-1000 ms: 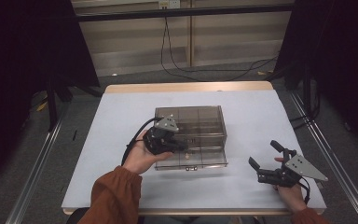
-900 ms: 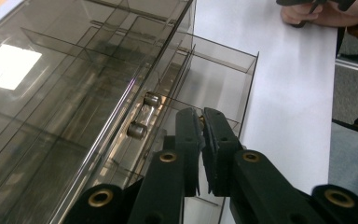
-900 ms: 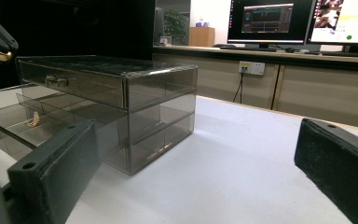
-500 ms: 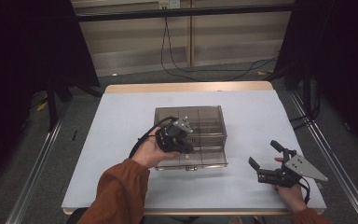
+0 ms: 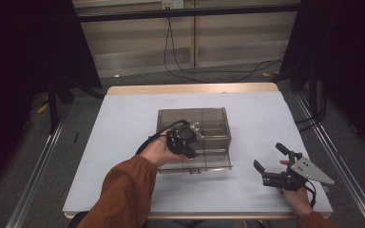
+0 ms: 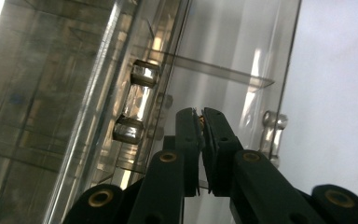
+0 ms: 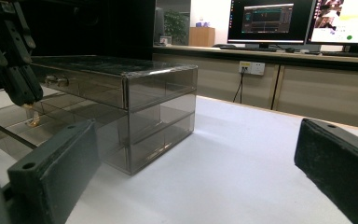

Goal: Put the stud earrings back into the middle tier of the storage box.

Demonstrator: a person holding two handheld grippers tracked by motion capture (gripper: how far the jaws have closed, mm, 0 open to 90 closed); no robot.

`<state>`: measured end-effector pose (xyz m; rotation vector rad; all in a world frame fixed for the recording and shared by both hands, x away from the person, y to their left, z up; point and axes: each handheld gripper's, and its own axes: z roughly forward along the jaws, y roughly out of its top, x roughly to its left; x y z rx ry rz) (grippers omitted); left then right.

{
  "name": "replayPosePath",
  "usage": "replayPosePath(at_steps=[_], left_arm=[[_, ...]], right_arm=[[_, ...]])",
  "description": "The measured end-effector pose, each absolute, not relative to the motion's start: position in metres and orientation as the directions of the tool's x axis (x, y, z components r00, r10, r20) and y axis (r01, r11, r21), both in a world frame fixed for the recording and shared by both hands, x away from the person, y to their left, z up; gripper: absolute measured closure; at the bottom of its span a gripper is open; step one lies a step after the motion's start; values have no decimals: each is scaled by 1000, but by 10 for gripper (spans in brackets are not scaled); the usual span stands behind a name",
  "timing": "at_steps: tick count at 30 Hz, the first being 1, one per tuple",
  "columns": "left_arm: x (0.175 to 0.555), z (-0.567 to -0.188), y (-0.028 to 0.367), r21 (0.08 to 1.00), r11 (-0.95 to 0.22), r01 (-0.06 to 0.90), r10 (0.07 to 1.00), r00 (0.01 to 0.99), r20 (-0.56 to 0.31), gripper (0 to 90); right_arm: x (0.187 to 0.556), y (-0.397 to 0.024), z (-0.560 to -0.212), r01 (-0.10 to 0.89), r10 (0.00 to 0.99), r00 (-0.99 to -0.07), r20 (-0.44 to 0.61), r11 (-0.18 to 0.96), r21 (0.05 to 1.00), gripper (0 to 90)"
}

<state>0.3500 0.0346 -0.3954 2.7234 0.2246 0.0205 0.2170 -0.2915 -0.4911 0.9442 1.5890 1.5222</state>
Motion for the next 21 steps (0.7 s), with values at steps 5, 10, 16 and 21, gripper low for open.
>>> replayPosePath(at_steps=[5, 10, 16, 21], left_arm=[[349, -396, 26, 351, -926, 136, 142, 990, -10, 856], [348, -402, 20, 318, -939, 129, 135, 991, -4, 855], [350, -406, 16, 283, -952, 119, 124, 992, -1, 854], [350, -405, 11, 270, -957, 105, 110, 994, 3, 852]], right_arm=[[217, -292, -491, 23, 886, -464, -15, 29, 999, 0], [217, -292, -491, 22, 885, -465, -17, 31, 999, 0], [217, -292, -491, 23, 885, -465, -16, 29, 999, 0], [217, -292, -491, 24, 886, -464, -14, 28, 999, 0]])
